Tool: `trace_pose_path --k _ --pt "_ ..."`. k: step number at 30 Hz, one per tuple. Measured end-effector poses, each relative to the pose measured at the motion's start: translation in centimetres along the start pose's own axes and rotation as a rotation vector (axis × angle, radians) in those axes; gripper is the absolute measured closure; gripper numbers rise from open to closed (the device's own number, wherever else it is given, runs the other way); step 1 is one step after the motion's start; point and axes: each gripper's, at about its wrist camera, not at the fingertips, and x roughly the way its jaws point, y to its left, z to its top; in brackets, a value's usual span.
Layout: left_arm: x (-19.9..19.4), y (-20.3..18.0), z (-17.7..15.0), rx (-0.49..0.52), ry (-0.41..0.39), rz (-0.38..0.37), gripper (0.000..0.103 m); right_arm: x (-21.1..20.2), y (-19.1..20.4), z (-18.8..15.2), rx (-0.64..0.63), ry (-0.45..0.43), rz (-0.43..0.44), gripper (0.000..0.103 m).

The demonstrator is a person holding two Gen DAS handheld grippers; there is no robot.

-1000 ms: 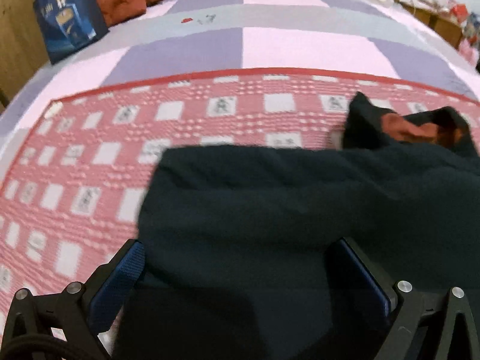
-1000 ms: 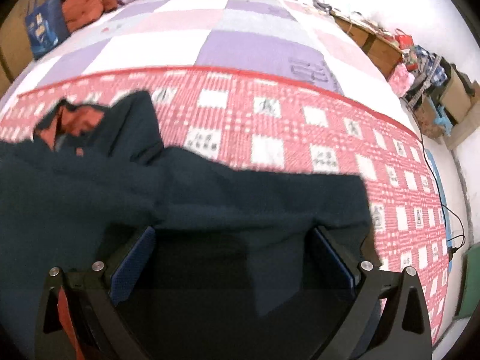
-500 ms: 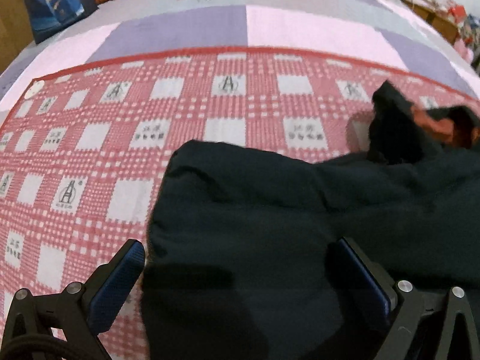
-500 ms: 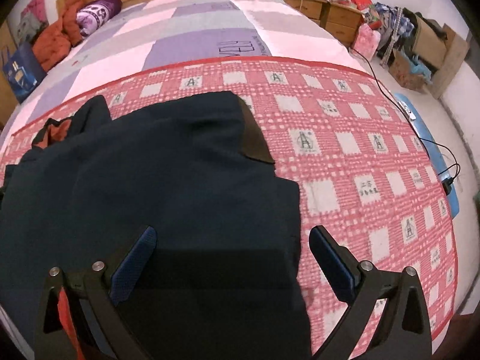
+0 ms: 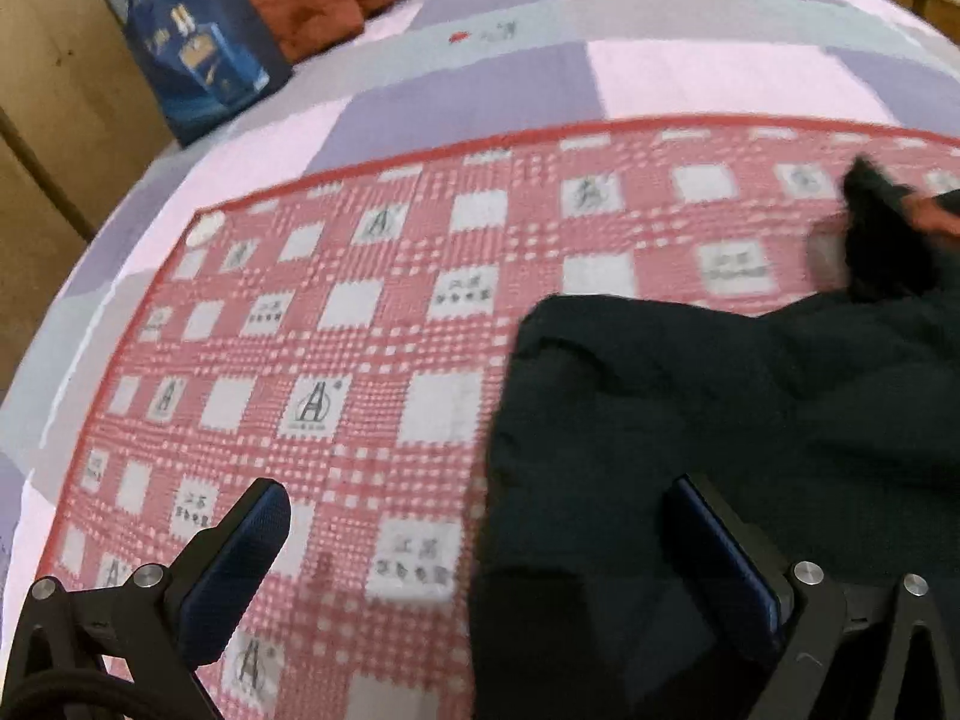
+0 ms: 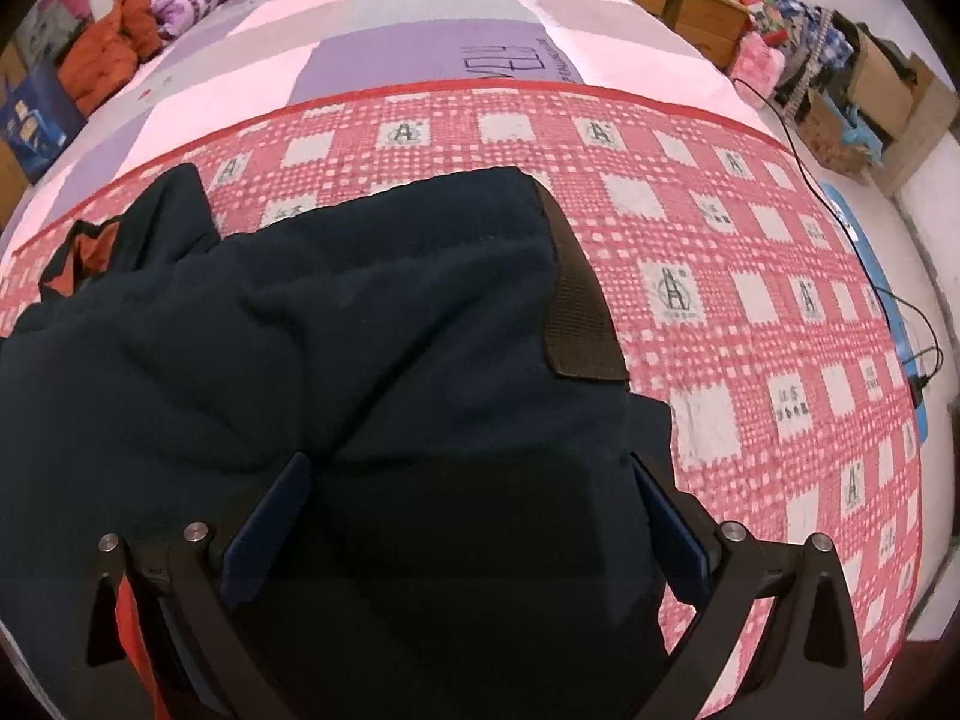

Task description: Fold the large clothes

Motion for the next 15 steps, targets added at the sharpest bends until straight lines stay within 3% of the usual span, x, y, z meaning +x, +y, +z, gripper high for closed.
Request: trace_pose_path --k 4,8,12,15 --pt "-4.7 -4.0 -1.1 0.079 -0.067 -0.090 0.000 -0.2 -0.1 -0.4 0.037 0.000 -0.013 0.000" --pt "-8.3 -9.3 -2.1 0.093 -0.041 -0.227 0.000 -0.6 -0.2 -0.3 0.063 0.028 -0.014 0.000" --pt "-9.6 -14.0 -1.8 0.073 -0.013 -0.314 0.000 -4.9 3.2 -2.1 -0.042 -0.145 -0.007 0.000" --pt "-8.5 -16.1 -1.1 0.064 0.018 -0.339 0.000 -5.1 5.8 -3.0 -0.092 -0.144 -0.015 0.000"
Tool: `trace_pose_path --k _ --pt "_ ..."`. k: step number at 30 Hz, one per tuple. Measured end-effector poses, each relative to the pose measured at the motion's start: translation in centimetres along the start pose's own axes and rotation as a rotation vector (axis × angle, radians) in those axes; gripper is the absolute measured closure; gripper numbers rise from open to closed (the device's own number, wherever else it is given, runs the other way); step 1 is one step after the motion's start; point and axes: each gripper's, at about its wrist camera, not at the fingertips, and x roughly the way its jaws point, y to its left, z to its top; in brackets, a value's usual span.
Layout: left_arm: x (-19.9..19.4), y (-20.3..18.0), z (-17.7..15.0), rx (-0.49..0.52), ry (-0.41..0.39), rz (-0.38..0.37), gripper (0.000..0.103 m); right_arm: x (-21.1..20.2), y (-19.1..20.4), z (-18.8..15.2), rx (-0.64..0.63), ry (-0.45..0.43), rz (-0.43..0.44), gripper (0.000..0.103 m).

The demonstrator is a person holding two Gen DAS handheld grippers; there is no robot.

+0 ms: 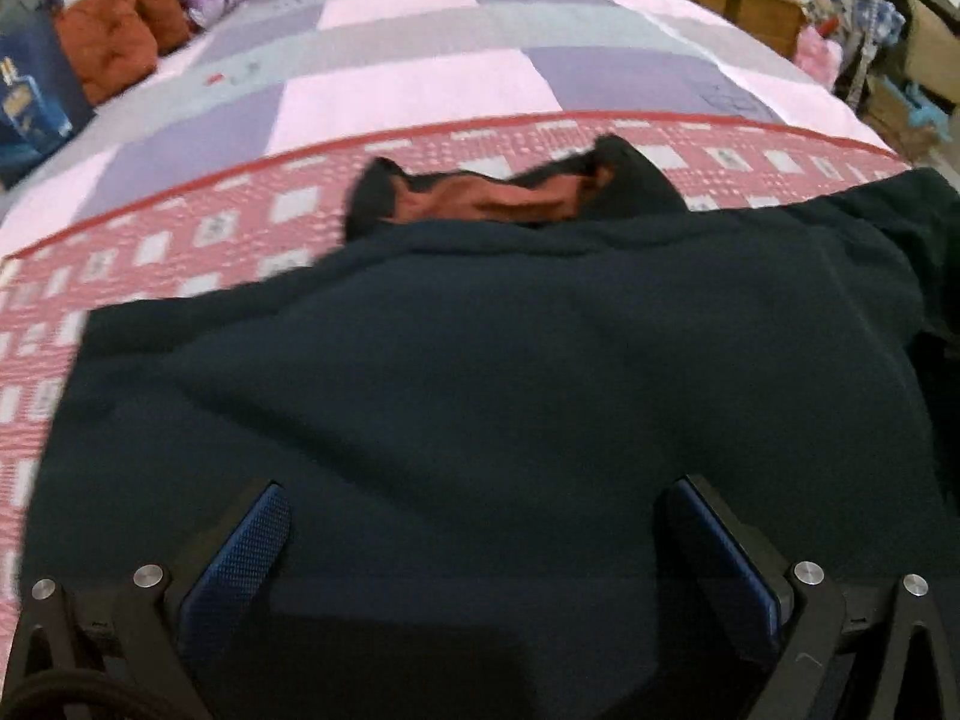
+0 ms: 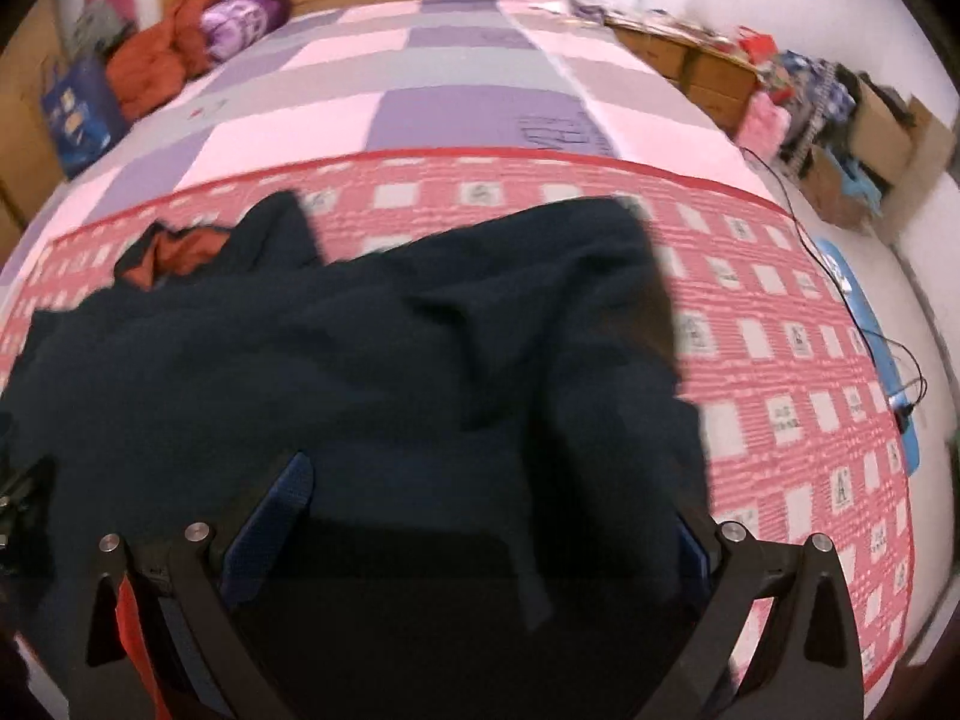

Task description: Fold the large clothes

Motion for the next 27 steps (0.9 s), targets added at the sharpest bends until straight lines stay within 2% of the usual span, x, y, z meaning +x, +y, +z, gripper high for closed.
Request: trace_pose_path --k 3,4,6,8,10,11,13,16,18,20,21,24,25,27 --pt "1.2 0.3 0.9 -0.033 0.015 -0.002 0.000 -1.0 1.7 -0.2 -0.070 -0.064 -0.090 0.000" --pt "1.4 0.4 1.1 -0.032 0.019 0.009 0.000 -1.7 1.6 -0.3 -0.079 -0.103 -0.143 0.000" --pt "1.8 0.9 1.5 -0.041 0.033 0.020 0.000 -3.2 0.4 -0.3 -0.056 -0.176 -0.309 0.000" --pt "1.9 1.0 1.7 -0.049 0.043 0.024 0.000 -4.0 -0.7 -0.1 -0.006 -0.198 -0.292 0.000" --pt "2.0 0.8 1.6 -0.052 0.045 0.042 0.000 -4.7 -1.0 0.2 -0.027 -0.211 -0.367 0.000" --pt "2.1 0.7 1.6 -0.054 0.047 0.050 0.000 -5.3 -1.4 0.2 -0.014 -0.231 -0.357 0.000" --pt "2.2 0.6 1.5 -0.057 0.049 0.061 0.000 -6.7 -2.1 0.1 0.036 -0.263 -0.275 0.000" --pt "2.5 0.7 1.7 -0.074 0.059 0.063 0.000 -6.3 -0.9 0.0 0.032 -0.219 0.005 0.000" --pt "2.7 0.7 1.7 -0.078 0.063 0.062 0.000 -5.1 2.4 -0.3 -0.105 -0.176 0.017 0.000" --pt "2.9 0.7 1.8 -0.069 0.064 0.062 0.000 -3.9 5.1 -0.6 -0.212 -0.137 0.118 0.000" --pt "2.9 0.7 1.9 -0.065 0.064 0.063 0.000 -2.9 6.3 -0.7 -0.251 -0.102 0.138 0.000" --pt "3.3 1.0 2.2 -0.050 0.063 0.064 0.000 0.4 7.8 -0.5 -0.316 -0.031 0.159 0.000" --pt "3.5 1.4 2.3 -0.050 0.060 0.063 0.000 0.8 7.8 -0.3 -0.324 -0.042 0.161 0.000" --pt "4.1 2.8 2.7 -0.064 0.057 0.065 0.000 2.3 5.9 1.2 -0.273 -0.040 0.134 0.000"
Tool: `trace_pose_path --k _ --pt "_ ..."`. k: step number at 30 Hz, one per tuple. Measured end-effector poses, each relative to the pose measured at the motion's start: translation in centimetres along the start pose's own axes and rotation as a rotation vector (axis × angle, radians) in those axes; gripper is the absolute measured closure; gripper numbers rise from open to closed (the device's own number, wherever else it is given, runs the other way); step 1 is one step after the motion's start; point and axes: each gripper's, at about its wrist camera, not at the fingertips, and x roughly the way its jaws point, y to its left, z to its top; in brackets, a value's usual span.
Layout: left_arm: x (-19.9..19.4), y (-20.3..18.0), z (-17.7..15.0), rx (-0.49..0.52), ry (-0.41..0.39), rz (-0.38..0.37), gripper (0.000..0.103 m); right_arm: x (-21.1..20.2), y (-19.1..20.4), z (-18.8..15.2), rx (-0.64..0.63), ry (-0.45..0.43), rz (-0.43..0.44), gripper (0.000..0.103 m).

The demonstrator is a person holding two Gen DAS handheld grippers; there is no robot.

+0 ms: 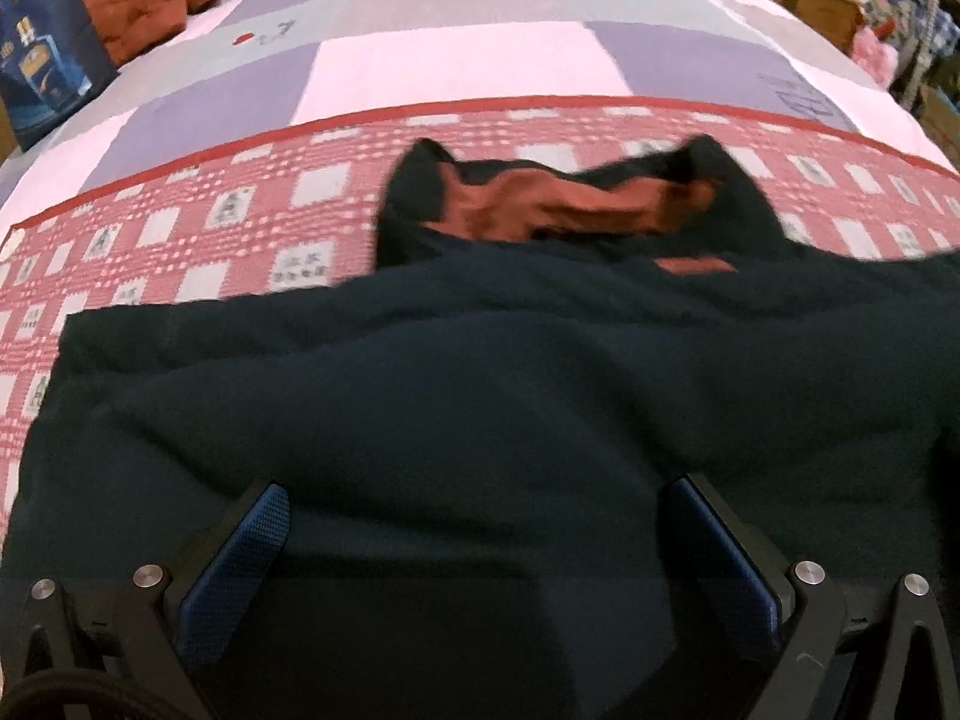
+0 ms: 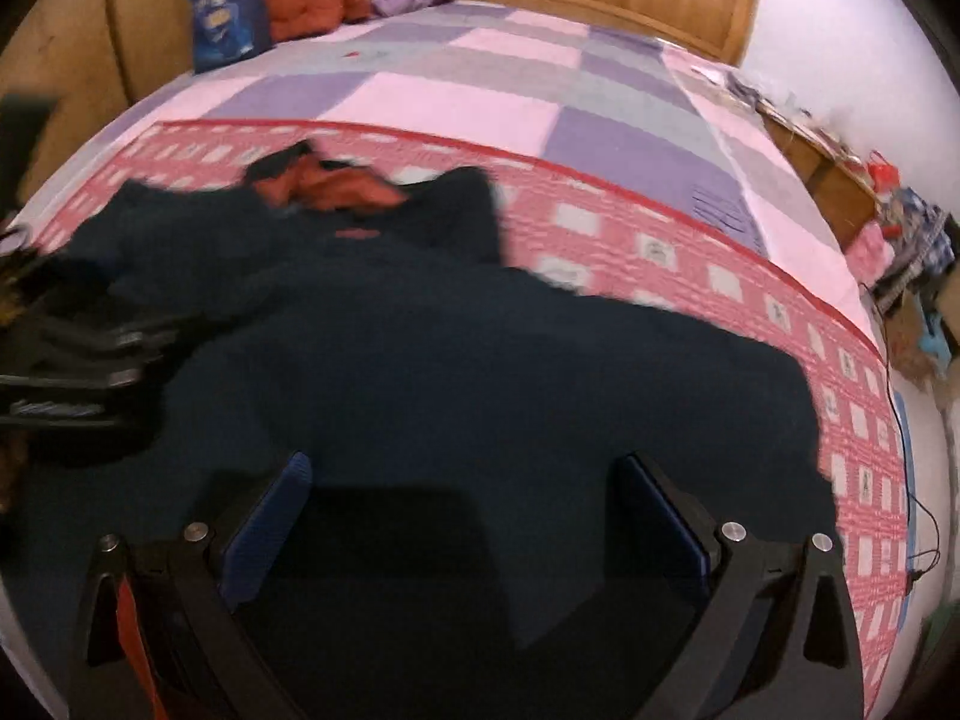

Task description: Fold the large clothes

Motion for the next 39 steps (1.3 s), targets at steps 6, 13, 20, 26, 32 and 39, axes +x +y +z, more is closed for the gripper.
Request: trace_pose_path --k 6,13,20,26,32,39 --pt "2.8 8.1 1.1 -0.102 0.038 0.097 0.000 2.8 -12.8 -0.7 0.360 0.076 -0.015 0.001" --pt "4.4 14.5 0.6 -0.112 0.070 0.125 0.000 3.6 -16.9 -2.7 0.486 0.115 -0.063 0.001" --pt "-2.0 14.3 -1.7 -0.126 -0.062 0.100 0.000 -1.4 -16.1 -3.5 0.465 0.003 -0.213 0.001" --pt "-9.1 5.5 -7.9 -0.013 -0.134 -0.053 0.000 -8.7 -3.9 -6.4 0.128 -0.166 -0.104 0.001" --pt "-8.4 -0.1 -13.5 0.025 -0.082 -0.123 0.000 -8.3 7.6 -10.8 -0.039 -0.102 0.023 0.001" --pt "-7.5 5.6 -16.0 0.050 -0.142 -0.021 0.000 -6.4 0.5 -14.2 0.023 -0.101 -0.112 0.001"
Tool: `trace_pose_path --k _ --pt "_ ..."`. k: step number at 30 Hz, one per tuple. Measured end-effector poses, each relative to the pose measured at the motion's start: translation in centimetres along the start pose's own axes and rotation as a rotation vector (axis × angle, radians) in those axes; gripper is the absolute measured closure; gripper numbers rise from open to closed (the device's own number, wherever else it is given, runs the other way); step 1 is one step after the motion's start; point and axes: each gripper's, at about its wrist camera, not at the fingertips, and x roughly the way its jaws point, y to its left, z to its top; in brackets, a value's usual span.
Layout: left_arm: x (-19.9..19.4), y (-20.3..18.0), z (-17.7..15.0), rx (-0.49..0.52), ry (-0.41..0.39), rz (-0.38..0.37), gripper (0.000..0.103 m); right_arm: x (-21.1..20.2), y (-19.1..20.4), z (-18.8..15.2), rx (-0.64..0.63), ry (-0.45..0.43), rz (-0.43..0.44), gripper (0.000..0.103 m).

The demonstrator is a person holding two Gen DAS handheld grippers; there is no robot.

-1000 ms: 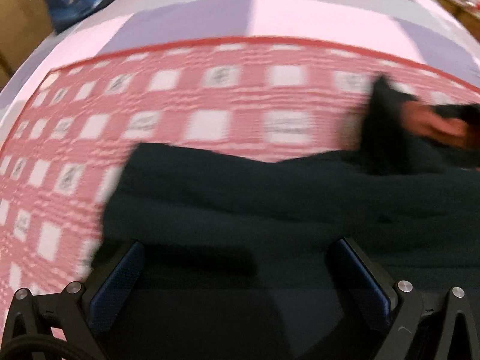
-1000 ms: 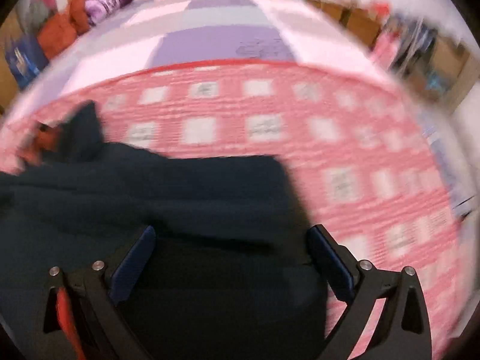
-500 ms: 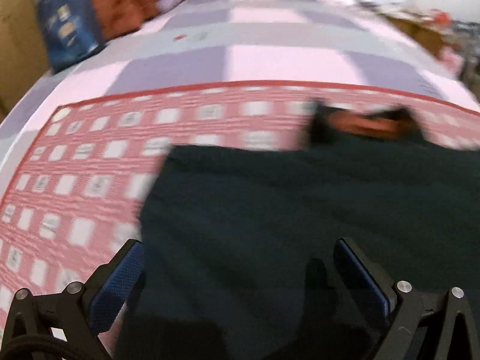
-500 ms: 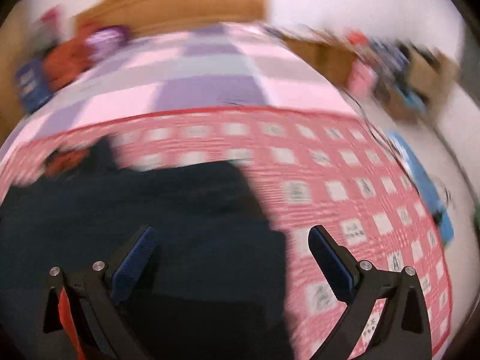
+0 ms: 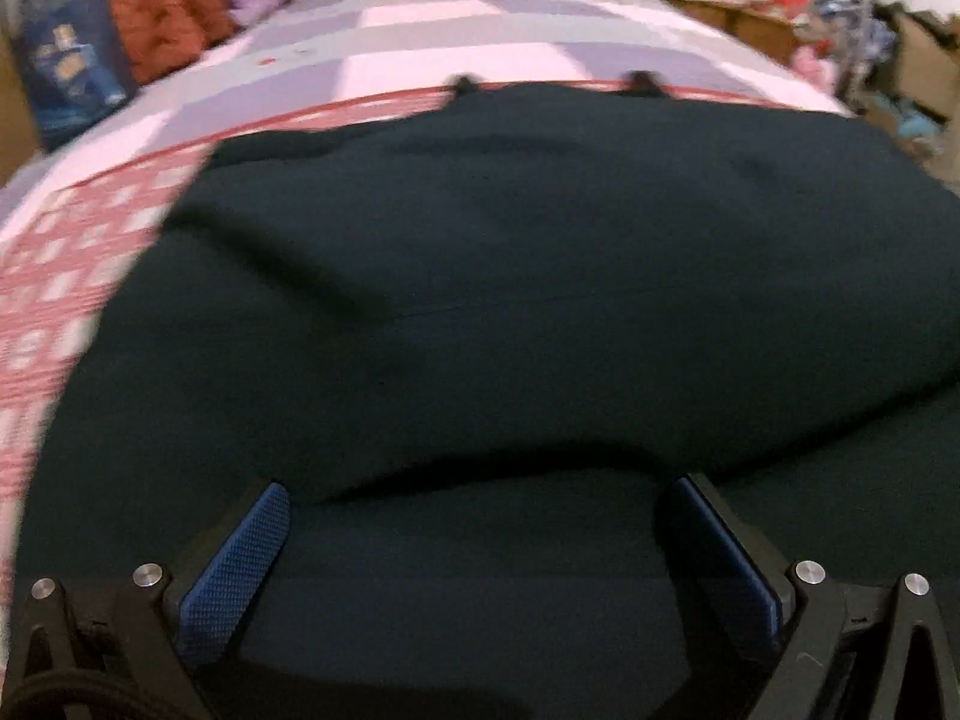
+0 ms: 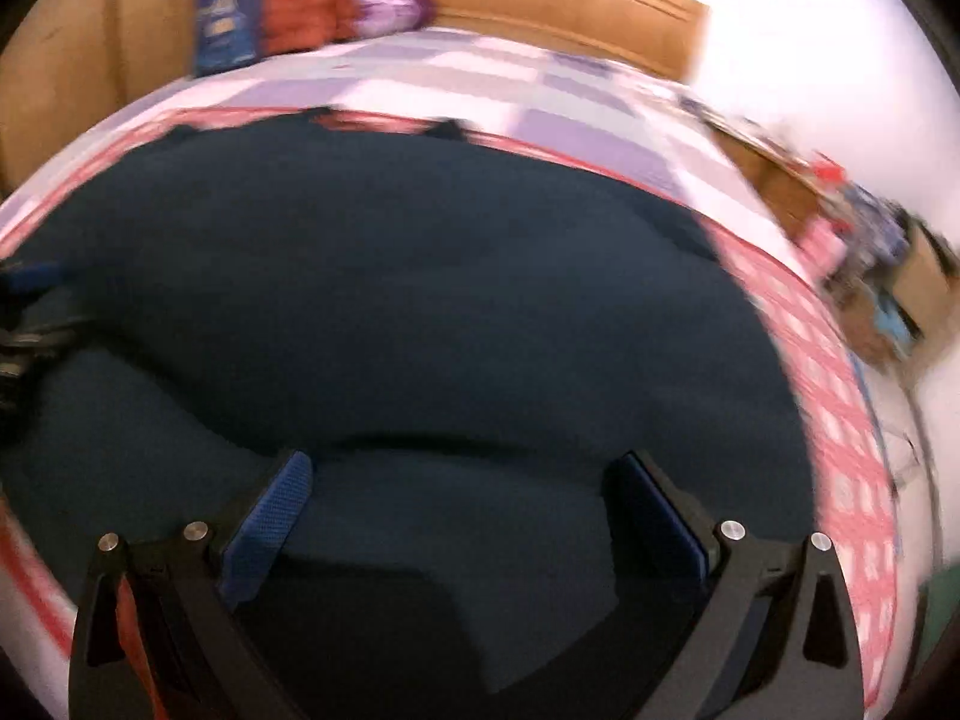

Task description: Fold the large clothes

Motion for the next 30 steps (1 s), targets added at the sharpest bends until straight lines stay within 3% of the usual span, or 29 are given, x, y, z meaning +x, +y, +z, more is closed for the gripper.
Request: trace_pose_path --k 4,6,8,11,14,16,18,22,24,26,28,30 --pt "0.0 6.0 -1.3 -0.086 0.027 0.103 0.000 0.7 -8.2 -1.9 0.169 0.027 -0.079 0.001" --pt "0.2 7.4 -1.7 -0.097 0.042 0.105 0.000 1.0 -12.2 -3.6 0.306 0.070 -0.084 0.001" --pt "0.0 8.3 -1.9 -0.088 0.055 0.150 0.000 0.4 -14.0 -5.0 0.349 0.083 -0.103 0.001" --pt "-0.6 10.1 -2.6 -0.158 0.083 0.188 0.000 -0.4 -14.7 -5.7 0.348 0.087 -0.136 0.001" --pt "-1.6 9.9 -3.0 -0.173 0.097 0.228 0.000 -1.6 -14.8 -5.9 0.369 0.084 -0.182 0.001" --pt "-2.7 9.3 -2.9 -0.159 0.085 0.223 0.000 -2.6 -14.1 -5.7 0.383 0.078 -0.218 0.001" --pt "-4.9 7.3 -2.6 -0.146 0.024 0.176 0.000 -4.2 -12.4 -5.3 0.362 0.052 -0.226 0.001" --pt "-8.4 0.4 -2.6 -0.076 -0.060 0.003 0.000 -7.2 -5.4 -4.3 0.221 -0.029 -0.109 0.001" --pt "-8.2 -3.3 -2.5 -0.018 -0.057 -0.073 0.000 -7.9 -0.3 -3.9 0.113 -0.047 -0.005 0.001" --pt "-7.4 -6.2 -2.9 0.034 -0.037 -0.115 0.000 -7.9 3.5 -3.7 0.018 -0.058 0.048 0.001" --pt "-5.8 -7.7 -3.6 0.045 0.000 -0.122 0.000 -7.3 5.9 -3.8 -0.058 -0.053 0.077 0.001" --pt "-4.5 -6.8 -4.5 0.014 0.037 -0.093 0.000 -6.0 6.6 -4.6 -0.126 -0.023 0.049 0.001"
